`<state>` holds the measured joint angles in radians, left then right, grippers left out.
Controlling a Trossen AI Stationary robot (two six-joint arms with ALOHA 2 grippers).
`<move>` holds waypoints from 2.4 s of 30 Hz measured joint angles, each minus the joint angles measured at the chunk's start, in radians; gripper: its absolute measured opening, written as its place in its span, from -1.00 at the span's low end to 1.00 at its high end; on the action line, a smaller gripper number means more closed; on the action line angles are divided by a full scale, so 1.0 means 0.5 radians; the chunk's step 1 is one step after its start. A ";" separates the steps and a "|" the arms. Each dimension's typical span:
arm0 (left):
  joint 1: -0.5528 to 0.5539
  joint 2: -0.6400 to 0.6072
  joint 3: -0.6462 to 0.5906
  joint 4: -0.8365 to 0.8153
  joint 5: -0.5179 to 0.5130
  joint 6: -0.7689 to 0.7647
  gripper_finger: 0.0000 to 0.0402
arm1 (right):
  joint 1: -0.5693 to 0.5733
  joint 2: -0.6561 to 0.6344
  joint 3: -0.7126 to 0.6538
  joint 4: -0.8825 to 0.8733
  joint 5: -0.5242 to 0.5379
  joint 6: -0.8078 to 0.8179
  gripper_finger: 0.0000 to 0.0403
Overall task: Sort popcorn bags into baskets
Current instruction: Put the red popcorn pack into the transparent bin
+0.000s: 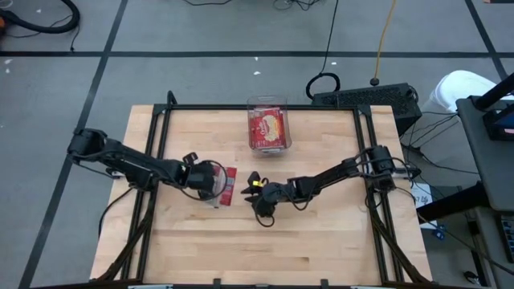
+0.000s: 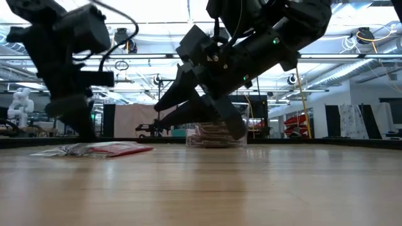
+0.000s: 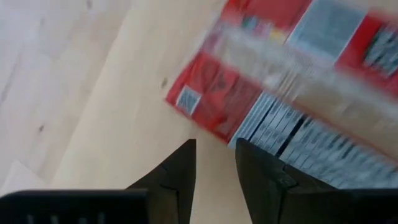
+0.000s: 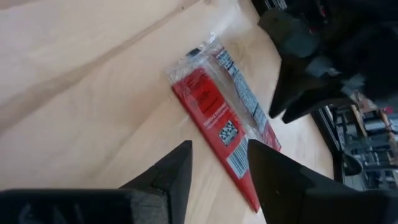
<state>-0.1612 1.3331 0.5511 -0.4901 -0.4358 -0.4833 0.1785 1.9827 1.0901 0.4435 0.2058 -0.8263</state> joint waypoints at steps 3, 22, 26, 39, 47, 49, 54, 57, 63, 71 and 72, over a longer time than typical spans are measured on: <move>0.011 0.062 -0.054 0.140 0.024 0.110 -0.42 | -0.027 0.000 0.000 0.002 -0.056 -0.013 -0.32; 0.009 0.445 -0.070 0.983 0.135 0.399 -0.42 | -0.031 0.000 0.000 -0.298 -0.152 0.018 -0.30; 0.009 0.463 -0.071 1.075 0.153 0.375 -0.42 | -0.036 0.061 0.004 -0.296 -0.153 0.008 -0.30; 0.009 0.466 -0.074 1.146 0.199 0.318 -0.42 | -0.056 0.145 0.007 -0.143 -0.144 -0.106 -0.37; 0.004 0.466 -0.077 1.181 0.191 0.275 -0.42 | -0.062 0.150 0.004 -0.058 -0.158 -0.121 -0.95; 0.006 0.467 -0.078 1.204 0.200 0.276 -0.42 | -0.062 0.152 0.002 -0.040 -0.158 -0.103 -0.94; -0.010 0.402 -0.079 1.116 0.169 0.265 -0.42 | -0.063 0.125 -0.002 -0.041 -0.132 0.007 -0.99; -0.041 0.269 -0.078 0.973 0.100 0.250 -0.41 | -0.071 0.084 -0.004 -0.095 -0.058 0.063 -0.99; -0.161 -0.054 -0.078 0.778 -0.132 0.138 -0.41 | -0.133 0.037 -0.002 -0.106 -0.074 0.191 -1.00; -0.566 -0.102 -0.074 0.891 -0.263 0.269 -0.37 | -0.203 0.036 0.035 -0.128 -0.103 0.427 -1.00; -0.619 -0.078 -0.074 0.930 -0.288 0.271 -0.33 | -0.214 0.036 0.051 -0.128 -0.104 0.467 -1.00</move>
<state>-0.4707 1.2942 0.5140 -0.0251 -0.5797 -0.3478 0.0717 2.0006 1.1154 0.3795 0.1536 -0.5930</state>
